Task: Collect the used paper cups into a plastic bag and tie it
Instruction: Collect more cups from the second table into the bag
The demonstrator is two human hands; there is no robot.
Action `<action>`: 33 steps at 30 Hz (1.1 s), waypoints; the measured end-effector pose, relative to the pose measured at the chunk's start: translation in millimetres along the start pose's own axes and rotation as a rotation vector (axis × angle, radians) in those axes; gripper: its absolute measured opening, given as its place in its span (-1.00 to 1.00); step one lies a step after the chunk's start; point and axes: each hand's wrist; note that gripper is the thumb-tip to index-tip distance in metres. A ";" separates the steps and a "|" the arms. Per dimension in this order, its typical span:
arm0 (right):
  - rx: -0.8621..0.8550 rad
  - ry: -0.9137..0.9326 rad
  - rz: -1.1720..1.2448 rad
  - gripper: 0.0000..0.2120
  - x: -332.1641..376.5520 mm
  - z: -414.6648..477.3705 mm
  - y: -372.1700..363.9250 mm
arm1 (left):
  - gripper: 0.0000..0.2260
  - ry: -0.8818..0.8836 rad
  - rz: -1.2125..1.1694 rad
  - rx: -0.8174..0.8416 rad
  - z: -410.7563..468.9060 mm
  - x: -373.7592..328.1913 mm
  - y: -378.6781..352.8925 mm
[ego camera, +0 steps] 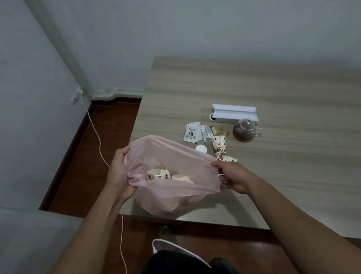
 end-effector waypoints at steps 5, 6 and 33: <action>-0.080 -0.042 -0.044 -0.79 14.0 33.0 -2.8 | -0.61 0.129 0.090 0.049 44.7 -29.3 -24.7; -0.096 -0.052 -0.038 -0.72 12.2 38.0 -2.7 | -0.62 0.131 0.094 0.050 50.7 -30.2 -26.2; -0.186 -0.096 -1.079 -0.25 -83.9 134.3 -22.6 | -0.51 0.290 0.207 0.031 98.0 -31.5 -19.8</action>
Point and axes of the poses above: each hand's wrist, its own z-axis towards the middle knuckle, its own y-axis out of the back of the hand, x = y × z, and after that the axes turned 12 degrees about -z, right-handed
